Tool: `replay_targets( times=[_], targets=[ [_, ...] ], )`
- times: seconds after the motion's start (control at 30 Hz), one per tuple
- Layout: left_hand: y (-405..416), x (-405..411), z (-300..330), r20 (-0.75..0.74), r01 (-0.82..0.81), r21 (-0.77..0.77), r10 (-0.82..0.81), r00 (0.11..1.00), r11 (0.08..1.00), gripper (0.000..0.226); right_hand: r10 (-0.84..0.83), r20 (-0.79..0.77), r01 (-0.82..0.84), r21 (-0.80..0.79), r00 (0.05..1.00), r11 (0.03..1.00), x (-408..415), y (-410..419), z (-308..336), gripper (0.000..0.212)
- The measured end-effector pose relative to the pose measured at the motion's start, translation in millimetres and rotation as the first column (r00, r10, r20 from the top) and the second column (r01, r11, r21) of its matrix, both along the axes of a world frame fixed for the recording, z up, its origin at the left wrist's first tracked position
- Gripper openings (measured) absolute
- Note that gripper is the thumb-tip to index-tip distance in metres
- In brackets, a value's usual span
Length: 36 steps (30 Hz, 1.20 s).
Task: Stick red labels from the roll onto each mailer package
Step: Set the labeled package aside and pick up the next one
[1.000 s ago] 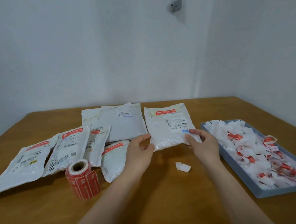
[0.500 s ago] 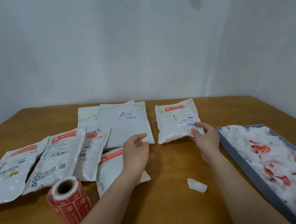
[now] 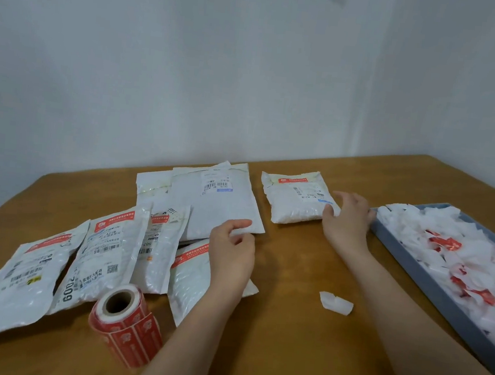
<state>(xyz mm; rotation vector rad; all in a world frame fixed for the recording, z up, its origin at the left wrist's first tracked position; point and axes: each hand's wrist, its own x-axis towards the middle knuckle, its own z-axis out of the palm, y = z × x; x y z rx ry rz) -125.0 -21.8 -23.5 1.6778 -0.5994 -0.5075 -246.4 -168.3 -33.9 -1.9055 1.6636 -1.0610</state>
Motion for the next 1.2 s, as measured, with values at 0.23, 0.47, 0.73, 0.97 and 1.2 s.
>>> replay_targets(
  times=[0.23, 0.47, 0.73, 0.97, 1.2],
  targets=[
    [15, 4, -10, -0.057, -0.16, -0.049, 0.157, 0.986, 0.986, 0.024, 0.55, 0.032, -0.543, 0.218, 0.835, 0.811, 30, 41, 14, 0.027],
    [15, 13, -21, -0.198, -0.14, 0.002, 0.138, 0.97, 0.99, 0.023, 0.589, 0.093, -0.581, 0.346, 0.803, 0.737, 52, 61, 5, 0.039],
    [16, 12, -19, -0.243, -0.176, -0.059, 0.157, 0.957, 0.983, 0.023, 0.535, 0.278, -0.585, 0.14, 0.798, 0.799, 50, 64, 16, 0.029],
    [24, 5, -6, -0.483, -0.184, -0.184, 0.074, 0.873, 0.966, 0.007, 0.306, 0.536, -0.343, -0.032, 0.787, 0.939, 29, 76, 33, 0.012],
    [38, -12, -3, -0.536, -0.122, -0.161, 0.017, 0.844, 0.98, 0.012, 0.153, 0.768, -0.253, 0.012, 0.623, 0.968, -5, 90, 41, 0.022]
  ],
)
